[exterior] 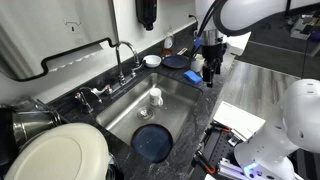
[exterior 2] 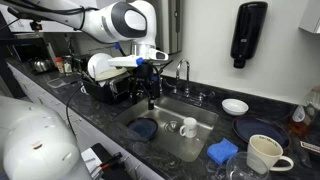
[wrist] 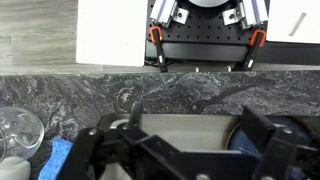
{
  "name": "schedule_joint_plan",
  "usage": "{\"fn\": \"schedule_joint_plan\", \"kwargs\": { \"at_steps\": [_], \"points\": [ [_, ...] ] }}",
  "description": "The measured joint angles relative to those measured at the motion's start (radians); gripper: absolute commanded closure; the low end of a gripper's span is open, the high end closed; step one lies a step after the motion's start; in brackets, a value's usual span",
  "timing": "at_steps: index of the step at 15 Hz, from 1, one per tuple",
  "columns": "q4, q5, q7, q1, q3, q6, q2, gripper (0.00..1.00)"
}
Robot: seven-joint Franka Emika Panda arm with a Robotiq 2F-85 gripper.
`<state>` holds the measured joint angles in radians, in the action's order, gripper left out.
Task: Put the cup in the sink upright, then move it backwards
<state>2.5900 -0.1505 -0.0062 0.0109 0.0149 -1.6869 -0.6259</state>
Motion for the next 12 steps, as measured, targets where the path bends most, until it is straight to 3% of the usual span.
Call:
{"fn": "schedule_joint_plan", "kwargs": {
  "at_steps": [12],
  "points": [
    [0.005, 0.019, 0.028, -0.003, 0.0, -0.029, 0.0, 0.0]
  ]
}}
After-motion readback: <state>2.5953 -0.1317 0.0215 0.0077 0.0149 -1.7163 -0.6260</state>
